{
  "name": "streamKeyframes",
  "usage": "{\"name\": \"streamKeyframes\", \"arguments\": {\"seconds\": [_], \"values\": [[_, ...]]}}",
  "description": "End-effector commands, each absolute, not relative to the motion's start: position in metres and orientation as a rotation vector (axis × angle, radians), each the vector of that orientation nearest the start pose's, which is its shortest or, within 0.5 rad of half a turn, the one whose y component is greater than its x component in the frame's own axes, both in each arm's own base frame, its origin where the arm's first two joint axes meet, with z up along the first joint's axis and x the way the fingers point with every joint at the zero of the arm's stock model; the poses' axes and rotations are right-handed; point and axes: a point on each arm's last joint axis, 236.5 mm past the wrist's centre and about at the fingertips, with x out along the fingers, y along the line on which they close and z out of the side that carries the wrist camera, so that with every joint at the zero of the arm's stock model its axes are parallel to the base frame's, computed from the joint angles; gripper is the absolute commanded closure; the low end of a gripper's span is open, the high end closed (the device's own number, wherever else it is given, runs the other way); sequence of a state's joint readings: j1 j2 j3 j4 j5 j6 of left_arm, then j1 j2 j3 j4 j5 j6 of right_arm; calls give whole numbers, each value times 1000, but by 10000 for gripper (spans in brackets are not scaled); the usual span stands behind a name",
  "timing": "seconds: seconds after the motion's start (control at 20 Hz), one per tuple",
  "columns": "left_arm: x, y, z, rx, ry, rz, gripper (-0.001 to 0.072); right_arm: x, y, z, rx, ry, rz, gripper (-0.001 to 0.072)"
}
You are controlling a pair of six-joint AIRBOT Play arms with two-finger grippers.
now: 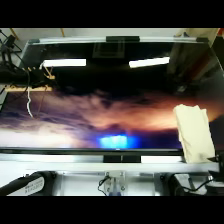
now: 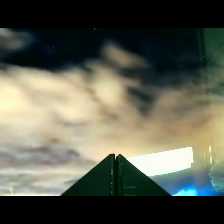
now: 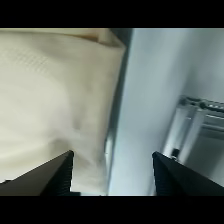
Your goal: Fold the shirts.
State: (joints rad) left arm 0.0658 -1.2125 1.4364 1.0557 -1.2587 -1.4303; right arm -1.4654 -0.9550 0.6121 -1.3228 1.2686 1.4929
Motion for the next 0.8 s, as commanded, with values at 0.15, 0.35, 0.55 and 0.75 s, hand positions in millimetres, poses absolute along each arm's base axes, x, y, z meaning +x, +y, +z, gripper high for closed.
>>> {"name": "streamKeyframes", "arguments": {"seconds": [0.15, 0.35, 0.55, 0.75], "values": [[415, -79, 143, -210, 995, -372, 680, 152, -262, 79, 813, 856, -918, 113], [395, -31, 69, 177, 1311, -86, 680, 322, -153, 117, 436, 891, -412, 116], [372, -78, 42, 192, 1459, -200, 265, 360, -18, 58, 248, 1226, -194, 116], [371, -112, 40, 18, 1446, -279, 116, 336, 26, 28, 264, 1522, -42, 115]]}}
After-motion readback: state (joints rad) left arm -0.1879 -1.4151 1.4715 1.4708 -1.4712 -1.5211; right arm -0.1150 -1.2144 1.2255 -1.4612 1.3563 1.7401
